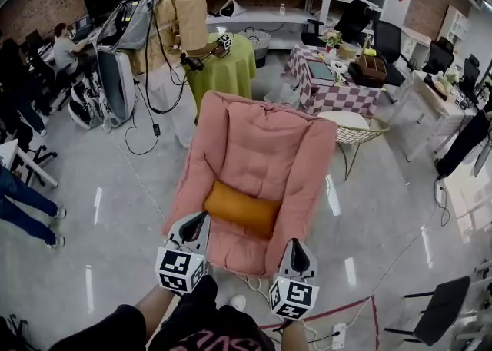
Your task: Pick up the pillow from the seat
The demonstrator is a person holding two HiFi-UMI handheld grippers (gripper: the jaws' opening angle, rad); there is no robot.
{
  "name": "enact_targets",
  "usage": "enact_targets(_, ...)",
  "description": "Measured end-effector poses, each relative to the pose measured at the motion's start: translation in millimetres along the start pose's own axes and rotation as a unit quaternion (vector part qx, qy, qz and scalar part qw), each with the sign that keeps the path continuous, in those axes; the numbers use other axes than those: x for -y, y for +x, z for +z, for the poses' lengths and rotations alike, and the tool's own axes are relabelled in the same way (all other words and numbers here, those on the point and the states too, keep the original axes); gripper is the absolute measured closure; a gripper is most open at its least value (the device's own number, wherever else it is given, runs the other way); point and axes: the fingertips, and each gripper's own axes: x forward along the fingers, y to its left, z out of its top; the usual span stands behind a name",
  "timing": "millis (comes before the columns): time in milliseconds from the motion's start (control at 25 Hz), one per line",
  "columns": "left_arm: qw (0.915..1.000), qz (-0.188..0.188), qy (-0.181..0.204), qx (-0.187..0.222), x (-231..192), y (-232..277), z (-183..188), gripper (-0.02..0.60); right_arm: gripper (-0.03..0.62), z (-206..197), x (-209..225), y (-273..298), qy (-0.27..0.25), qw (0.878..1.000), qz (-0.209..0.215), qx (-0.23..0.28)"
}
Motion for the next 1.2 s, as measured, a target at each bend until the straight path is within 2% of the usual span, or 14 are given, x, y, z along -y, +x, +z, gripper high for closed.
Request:
enact_targets(720, 0.9993, -0.016, -0.016, -0.030, -48.7, 15.1, -25.5, 0.572, 0.572, -14.4, -29.9, 30.2, 0.004, 0.999, -0.025, -0.026)
enact_targets(1080, 0.9989, -0.026, -0.012, -0.037, -58.0, 30.8, -33.4, 0.572, 0.572, -17.9, -39.0, 48.6, 0.005, 0.999, -0.026, -0.028)
enact_targets(1200, 0.9988, -0.028, 0.007, -0.039, -58.8, 34.4, -36.4, 0.572, 0.572, -23.1, -40.6, 53.1, 0.006, 0.999, -0.027, -0.035)
